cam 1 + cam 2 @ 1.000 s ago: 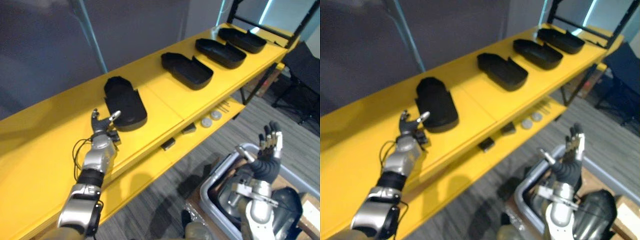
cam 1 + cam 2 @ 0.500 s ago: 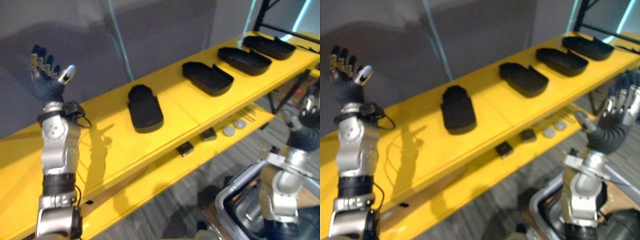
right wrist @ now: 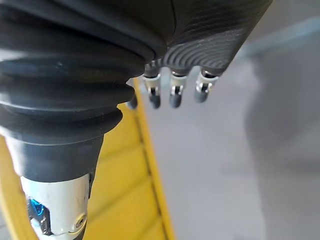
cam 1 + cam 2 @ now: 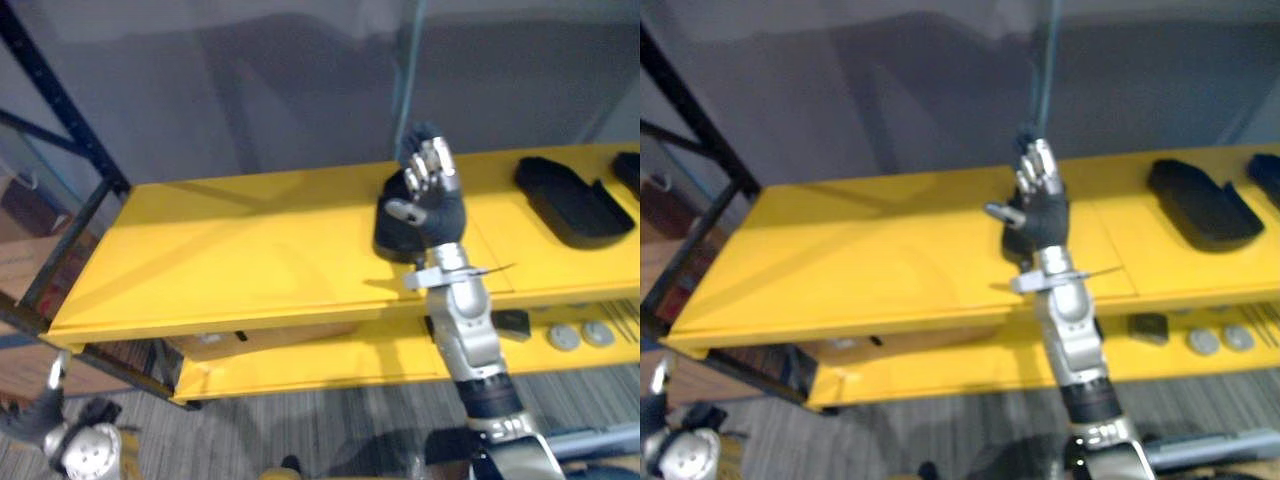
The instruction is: Walk over and take plastic housings, then place them on the shelf
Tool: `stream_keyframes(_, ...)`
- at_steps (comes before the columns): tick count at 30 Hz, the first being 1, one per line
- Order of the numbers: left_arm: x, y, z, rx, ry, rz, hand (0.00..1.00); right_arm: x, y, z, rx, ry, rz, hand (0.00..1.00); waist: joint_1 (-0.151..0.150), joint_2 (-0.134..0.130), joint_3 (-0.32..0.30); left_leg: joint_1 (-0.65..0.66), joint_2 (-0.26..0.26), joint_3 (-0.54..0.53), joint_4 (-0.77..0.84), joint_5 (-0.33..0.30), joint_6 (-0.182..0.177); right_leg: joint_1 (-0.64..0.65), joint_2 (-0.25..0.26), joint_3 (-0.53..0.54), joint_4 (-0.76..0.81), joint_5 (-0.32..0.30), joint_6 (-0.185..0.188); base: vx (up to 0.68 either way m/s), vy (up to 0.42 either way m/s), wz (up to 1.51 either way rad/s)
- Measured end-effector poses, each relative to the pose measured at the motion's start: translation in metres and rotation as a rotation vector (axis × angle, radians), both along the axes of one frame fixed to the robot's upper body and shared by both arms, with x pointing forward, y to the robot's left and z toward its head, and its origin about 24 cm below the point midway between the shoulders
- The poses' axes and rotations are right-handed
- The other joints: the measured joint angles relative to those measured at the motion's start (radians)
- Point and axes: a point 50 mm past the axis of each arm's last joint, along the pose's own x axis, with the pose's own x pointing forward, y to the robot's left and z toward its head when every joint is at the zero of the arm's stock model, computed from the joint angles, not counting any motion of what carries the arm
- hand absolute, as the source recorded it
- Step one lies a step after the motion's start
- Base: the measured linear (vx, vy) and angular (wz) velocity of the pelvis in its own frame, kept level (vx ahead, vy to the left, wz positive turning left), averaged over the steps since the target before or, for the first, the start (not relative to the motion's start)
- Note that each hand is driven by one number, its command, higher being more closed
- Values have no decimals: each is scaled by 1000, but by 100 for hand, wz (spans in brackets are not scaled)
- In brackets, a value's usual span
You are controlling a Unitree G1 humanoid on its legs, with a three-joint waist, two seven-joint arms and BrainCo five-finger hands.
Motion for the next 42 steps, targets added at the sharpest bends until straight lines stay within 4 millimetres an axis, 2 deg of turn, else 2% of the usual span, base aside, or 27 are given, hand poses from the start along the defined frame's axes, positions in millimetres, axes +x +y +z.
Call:
stream_keyframes(3, -24, -21, -37, -163, 80, -75, 0, 4, 25, -14, -48, 81, 100, 0, 30, -15, -8, 0, -8, -2, -6, -2, 3, 4, -7, -2, 0, -4, 3, 30, 22, 9)
stream_keyframes(6, -31, -41, -66, -336, 109, -226, 0, 4, 47, -25, -101, 143, 169, 0, 28, -19, -10, 0, -9, 2, -7, -7, 10, 5, -10, 1, 0, -5, 6, 0, 0, 0)
stream_keyframes(9, -31, -64, -86, -475, 130, -373, 0, 10, 50, -43, -120, 233, 140, 0, 27, -14, -8, 1, 0, 26, -7, -8, 11, 4, -7, 4, 0, -5, 6, -2, -4, -2)
stream_keyframes(13, -36, -87, -103, -615, 150, -471, 0, 15, 46, -58, -150, 307, 21, 0, 26, -9, -2, 5, 8, 43, -7, -12, 6, -1, -3, 15, 0, -7, 5, 14, -3, -10)
stream_keyframes(15, -40, -97, -110, -677, 169, -499, 0, 16, 47, -72, -173, 363, -37, 0, 25, -5, 8, 18, 14, 74, -7, -9, -2, -1, -2, 31, 0, -8, 6, 24, 2, -21)
stream_keyframes(17, -38, -102, -112, -698, 178, -533, 0, 17, 44, -80, -199, 391, -90, 0, 23, -4, 13, 20, 13, 78, -7, -9, -4, -1, -3, 30, 0, -10, 9, 14, -7, -5)
stream_keyframes(22, -25, -110, -114, -728, 179, -594, 0, 18, 43, -84, -186, 417, -147, 0, 23, -16, 37, 20, 9, 81, -8, -10, -5, -1, -5, 29, 0, -11, 11, 0, 0, 0)
stream_keyframes(31, -23, -121, -121, -781, 222, -634, 0, 19, 38, -99, -185, 496, -195, 0, 17, -19, 39, 20, 7, 83, -9, -9, -6, 0, -11, 27, 0, -12, 12, 0, 0, 0)
stream_keyframes(35, -22, -120, -121, -781, 230, -640, 0, 22, 30, -104, -170, 531, -249, 0, -3, -22, 48, 20, 6, 83, -9, -9, -6, 0, -12, 27, 0, -12, 13, 0, 0, 0)
stream_keyframes(39, -13, -119, -120, -763, 237, -689, 0, 25, 17, -104, -135, 551, -321, 0, -7, -18, 55, 20, 5, 84, -9, -10, -7, -1, -13, 27, 0, -12, 13, 0, 0, 0)
stream_keyframes(42, -6, -119, -119, -757, 225, -699, 0, 25, 16, -104, -136, 557, -326, 0, -19, -16, 60, 20, 4, 84, -9, -10, -7, -1, -13, 27, 0, -12, 14, 0, 0, 0)
